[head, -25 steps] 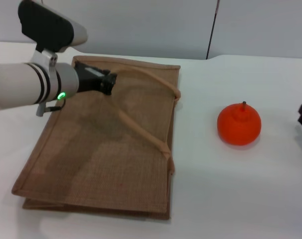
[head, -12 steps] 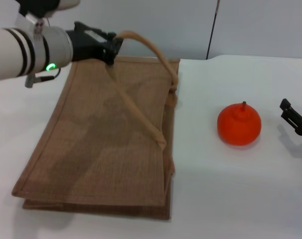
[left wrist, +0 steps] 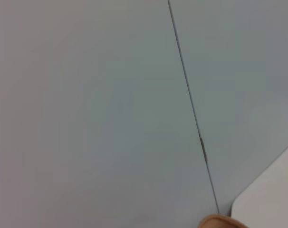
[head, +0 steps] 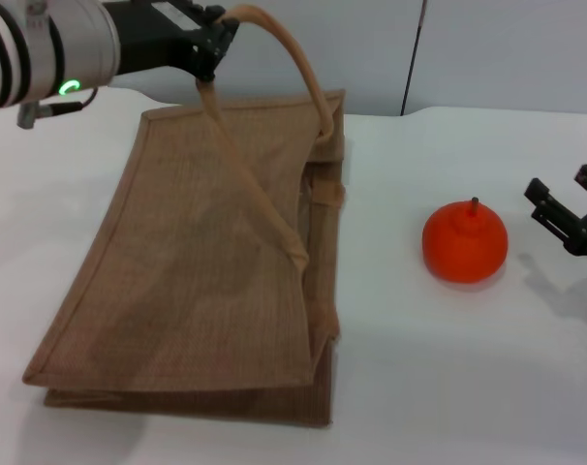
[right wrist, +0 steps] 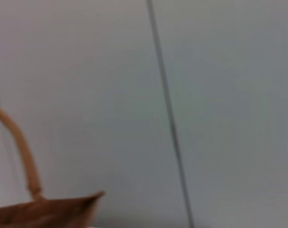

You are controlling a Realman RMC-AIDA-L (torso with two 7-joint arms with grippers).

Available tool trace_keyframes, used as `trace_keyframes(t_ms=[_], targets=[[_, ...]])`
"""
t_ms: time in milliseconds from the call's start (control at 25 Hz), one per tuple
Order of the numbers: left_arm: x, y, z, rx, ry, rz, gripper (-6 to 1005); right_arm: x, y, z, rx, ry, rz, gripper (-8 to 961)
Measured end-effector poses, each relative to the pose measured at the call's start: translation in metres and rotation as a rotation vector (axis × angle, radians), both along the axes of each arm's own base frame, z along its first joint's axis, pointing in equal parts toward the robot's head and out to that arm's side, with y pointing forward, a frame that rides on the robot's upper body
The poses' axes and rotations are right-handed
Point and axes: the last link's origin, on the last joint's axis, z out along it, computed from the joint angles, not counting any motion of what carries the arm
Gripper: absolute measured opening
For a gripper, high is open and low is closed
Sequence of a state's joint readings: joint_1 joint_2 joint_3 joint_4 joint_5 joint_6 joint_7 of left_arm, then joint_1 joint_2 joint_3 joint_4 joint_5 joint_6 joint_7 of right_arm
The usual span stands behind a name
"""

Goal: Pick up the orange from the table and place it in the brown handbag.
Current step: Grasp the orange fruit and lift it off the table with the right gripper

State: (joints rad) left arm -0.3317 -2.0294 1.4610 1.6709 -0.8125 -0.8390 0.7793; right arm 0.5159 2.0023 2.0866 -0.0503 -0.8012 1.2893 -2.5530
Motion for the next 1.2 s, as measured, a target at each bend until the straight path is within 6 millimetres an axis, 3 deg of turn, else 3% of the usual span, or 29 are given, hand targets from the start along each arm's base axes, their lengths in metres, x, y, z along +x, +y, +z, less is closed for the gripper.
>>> trace_keyframes(t_ms=[480, 1200], targets=[[0.012, -0.006, 0.019, 0.021, 0.030, -0.039, 132, -0.018, -0.004, -0.011, -0.163, -0.007, 0.135, 874], [0.025, -0.011, 0.023, 0.019, 0.040, -0.078, 133, -0.016, 0.011, -0.026, -0.223, -0.106, 0.072, 872]])
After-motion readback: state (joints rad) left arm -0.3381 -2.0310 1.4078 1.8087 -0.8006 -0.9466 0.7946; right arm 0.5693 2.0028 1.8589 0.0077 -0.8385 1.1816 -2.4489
